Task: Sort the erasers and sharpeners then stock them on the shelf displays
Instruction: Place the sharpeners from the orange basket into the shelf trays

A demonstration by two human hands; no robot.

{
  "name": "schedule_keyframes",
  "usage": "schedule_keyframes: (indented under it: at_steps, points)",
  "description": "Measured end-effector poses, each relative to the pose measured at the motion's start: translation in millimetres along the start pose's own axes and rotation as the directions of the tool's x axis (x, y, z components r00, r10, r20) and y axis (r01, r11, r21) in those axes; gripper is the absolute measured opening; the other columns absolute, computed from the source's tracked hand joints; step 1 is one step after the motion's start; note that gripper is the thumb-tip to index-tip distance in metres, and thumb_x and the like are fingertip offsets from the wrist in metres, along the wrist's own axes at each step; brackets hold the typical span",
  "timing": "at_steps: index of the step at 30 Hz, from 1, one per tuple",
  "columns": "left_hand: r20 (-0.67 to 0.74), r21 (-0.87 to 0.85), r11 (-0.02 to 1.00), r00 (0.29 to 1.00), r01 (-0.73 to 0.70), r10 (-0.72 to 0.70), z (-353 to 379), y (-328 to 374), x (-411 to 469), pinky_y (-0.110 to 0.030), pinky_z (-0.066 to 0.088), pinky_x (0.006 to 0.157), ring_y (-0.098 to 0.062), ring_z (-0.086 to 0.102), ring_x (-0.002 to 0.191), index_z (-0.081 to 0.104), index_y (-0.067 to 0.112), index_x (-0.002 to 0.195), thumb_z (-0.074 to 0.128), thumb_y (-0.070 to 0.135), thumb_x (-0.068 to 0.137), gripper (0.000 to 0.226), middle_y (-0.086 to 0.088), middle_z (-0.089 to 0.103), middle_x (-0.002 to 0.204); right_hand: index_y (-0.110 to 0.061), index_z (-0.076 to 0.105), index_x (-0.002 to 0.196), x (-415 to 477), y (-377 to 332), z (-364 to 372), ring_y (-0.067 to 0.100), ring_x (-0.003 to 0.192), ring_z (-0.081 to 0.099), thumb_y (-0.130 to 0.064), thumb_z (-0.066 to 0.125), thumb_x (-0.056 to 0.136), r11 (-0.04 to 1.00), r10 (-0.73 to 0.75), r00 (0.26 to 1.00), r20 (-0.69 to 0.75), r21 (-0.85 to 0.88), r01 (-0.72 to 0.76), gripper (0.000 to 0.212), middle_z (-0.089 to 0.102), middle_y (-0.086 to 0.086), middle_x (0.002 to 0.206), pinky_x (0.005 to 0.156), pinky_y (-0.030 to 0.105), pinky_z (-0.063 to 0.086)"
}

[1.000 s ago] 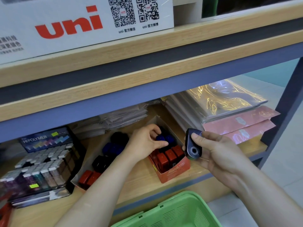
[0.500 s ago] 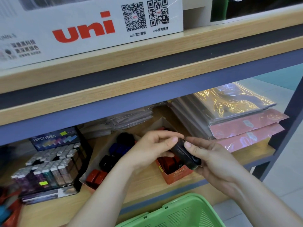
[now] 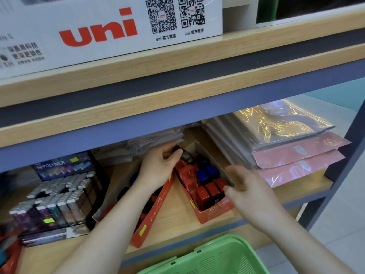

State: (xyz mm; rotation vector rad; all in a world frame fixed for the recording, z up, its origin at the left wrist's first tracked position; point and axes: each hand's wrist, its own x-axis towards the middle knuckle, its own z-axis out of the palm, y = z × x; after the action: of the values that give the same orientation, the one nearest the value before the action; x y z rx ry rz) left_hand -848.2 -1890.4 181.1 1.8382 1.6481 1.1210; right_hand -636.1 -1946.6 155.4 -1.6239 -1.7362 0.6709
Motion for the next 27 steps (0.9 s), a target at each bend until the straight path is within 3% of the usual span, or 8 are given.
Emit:
schedule_keyframes:
  at_steps: [3,7,13,17,20,23,27]
  points:
    - [0.104,0.213,0.977,0.995,-0.026,0.004,22.0,-20.5,11.9,-0.025,0.042,0.102,-0.007,0.055,0.119,0.057,0.023,0.133,0.057,0.034,0.094,0.041,0.006,0.059,0.131,-0.024,0.051,0.137,-3.2,3.0,8.2,0.016,0.118,0.053,-0.021,0.061,0.086,0.980,-0.074,0.992,0.103,-0.175,0.091,0.052,0.053,-0.004,0.133,0.097,0.025,0.039]
    - [0.213,0.371,0.923,0.977,-0.105,0.025,37.6,-26.2,17.4,-0.027,0.042,0.103,-0.015,0.054,0.120,0.050,0.020,0.138,0.055,0.035,0.096,0.045,-0.002,0.054,0.138,-0.024,0.054,0.125,-4.5,4.5,14.9,0.018,0.107,0.056,-0.018,0.057,0.084,0.964,-0.149,0.980,0.131,-0.203,0.174,0.041,0.052,-0.008,0.123,0.085,0.028,0.045]
    - [0.163,0.381,0.924,0.986,-0.038,-0.026,53.4,-30.7,23.2,-0.029,0.050,0.087,-0.014,0.061,0.102,0.061,0.023,0.118,0.065,0.040,0.088,0.035,0.000,0.065,0.117,-0.025,0.050,0.122,-6.1,4.8,21.4,0.020,0.100,0.058,-0.021,0.055,0.086,0.943,-0.157,0.978,0.140,-0.274,0.191,0.036,0.049,-0.007,0.120,0.078,0.031,0.047]
    - [0.236,0.459,0.870,0.969,-0.178,0.073,41.0,-17.2,18.3,-0.038,0.044,0.099,-0.018,0.057,0.108,0.068,0.020,0.109,0.042,0.038,0.100,0.033,0.003,0.064,0.115,-0.019,0.049,0.134,-10.8,1.8,21.5,0.032,0.123,0.046,-0.019,0.059,0.082,0.874,-0.161,0.982,0.102,-0.448,0.190,0.053,0.048,0.009,0.138,0.102,0.037,0.042]
    - [0.214,0.439,0.879,0.972,-0.185,0.098,12.2,-2.8,-9.0,-0.031,0.043,0.101,-0.014,0.055,0.117,0.056,0.022,0.131,0.045,0.026,0.099,0.034,0.003,0.059,0.130,-0.012,0.063,0.120,-19.6,-16.6,18.2,0.036,0.108,0.058,-0.010,0.071,0.069,0.844,-0.287,0.957,0.043,-0.462,0.274,0.052,0.061,0.014,0.124,0.088,0.041,0.052]
    - [0.211,0.378,0.894,0.963,-0.241,0.171,-37.5,7.5,-64.0,-0.021,0.045,0.095,-0.002,0.059,0.104,0.067,0.029,0.116,0.049,0.019,0.095,0.029,0.013,0.066,0.114,-0.023,0.059,0.124,-39.3,-50.0,21.1,0.021,0.102,0.058,-0.017,0.061,0.084,0.824,-0.406,0.904,0.131,-0.376,0.424,0.040,0.060,-0.004,0.116,0.082,0.031,0.049]
    - [0.433,0.431,0.842,0.893,-0.326,0.124,-120.6,-10.7,-152.2,-0.017,0.046,0.085,-0.002,0.062,0.091,0.073,0.026,0.100,0.047,0.019,0.083,0.031,0.011,0.072,0.097,-0.033,0.051,0.123,-80.3,-91.6,58.4,0.014,0.097,0.057,-0.025,0.048,0.093,0.762,-0.486,0.776,0.401,-0.241,0.602,0.032,0.058,-0.009,0.103,0.081,0.033,0.048]
